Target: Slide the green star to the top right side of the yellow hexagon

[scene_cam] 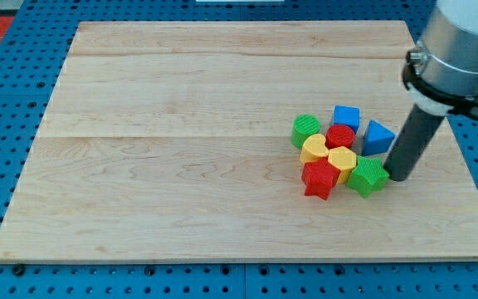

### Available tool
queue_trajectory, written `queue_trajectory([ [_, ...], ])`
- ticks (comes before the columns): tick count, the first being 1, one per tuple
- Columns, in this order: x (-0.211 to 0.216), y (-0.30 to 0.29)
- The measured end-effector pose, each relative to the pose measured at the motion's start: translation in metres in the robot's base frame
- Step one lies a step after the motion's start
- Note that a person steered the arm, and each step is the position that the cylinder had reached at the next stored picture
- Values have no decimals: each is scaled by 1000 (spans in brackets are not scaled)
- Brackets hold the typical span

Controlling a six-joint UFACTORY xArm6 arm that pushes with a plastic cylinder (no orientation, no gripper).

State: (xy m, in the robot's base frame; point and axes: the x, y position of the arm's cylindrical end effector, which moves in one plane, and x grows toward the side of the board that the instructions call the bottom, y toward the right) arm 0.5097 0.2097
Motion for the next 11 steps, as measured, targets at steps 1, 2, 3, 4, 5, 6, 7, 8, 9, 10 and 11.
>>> queue_trajectory([
  [1, 24, 35],
  [2, 56, 7],
  [3, 69, -18],
  [4, 61, -47],
  [5, 42, -58],
  [6, 25, -23],
  [7, 9, -20],
  [8, 11, -20],
  [9, 8, -47],
  [10, 8, -44],
  [11, 24, -12],
])
